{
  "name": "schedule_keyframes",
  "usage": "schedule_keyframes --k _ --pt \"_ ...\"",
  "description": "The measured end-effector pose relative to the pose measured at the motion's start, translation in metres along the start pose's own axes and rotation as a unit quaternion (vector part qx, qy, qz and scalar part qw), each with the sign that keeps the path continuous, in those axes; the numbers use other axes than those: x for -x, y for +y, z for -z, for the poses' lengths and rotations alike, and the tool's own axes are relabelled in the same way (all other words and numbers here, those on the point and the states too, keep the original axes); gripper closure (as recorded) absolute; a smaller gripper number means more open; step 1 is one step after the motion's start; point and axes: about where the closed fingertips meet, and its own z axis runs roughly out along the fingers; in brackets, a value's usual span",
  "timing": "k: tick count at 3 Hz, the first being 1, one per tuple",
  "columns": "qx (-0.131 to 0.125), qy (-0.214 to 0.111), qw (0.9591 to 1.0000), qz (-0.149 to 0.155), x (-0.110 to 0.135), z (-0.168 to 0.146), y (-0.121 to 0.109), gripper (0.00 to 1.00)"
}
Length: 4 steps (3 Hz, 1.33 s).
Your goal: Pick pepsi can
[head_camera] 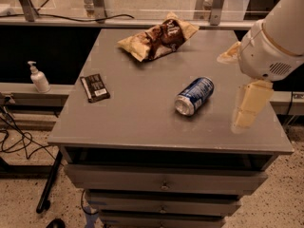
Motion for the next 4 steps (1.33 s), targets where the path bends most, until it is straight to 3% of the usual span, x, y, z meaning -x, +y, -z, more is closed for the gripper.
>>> schedule_keyframes --k 1,2,4 --pt "0.013 -0.038 0.9979 0.051 0.01 -0.031 -0.004 0.0" --pt "0.021 -0.067 0.9913 0.111 0.025 -0.061 -0.017 0.0" --pt "0.037 -0.075 0.9733 0.214 0.036 -0.106 -0.049 0.0"
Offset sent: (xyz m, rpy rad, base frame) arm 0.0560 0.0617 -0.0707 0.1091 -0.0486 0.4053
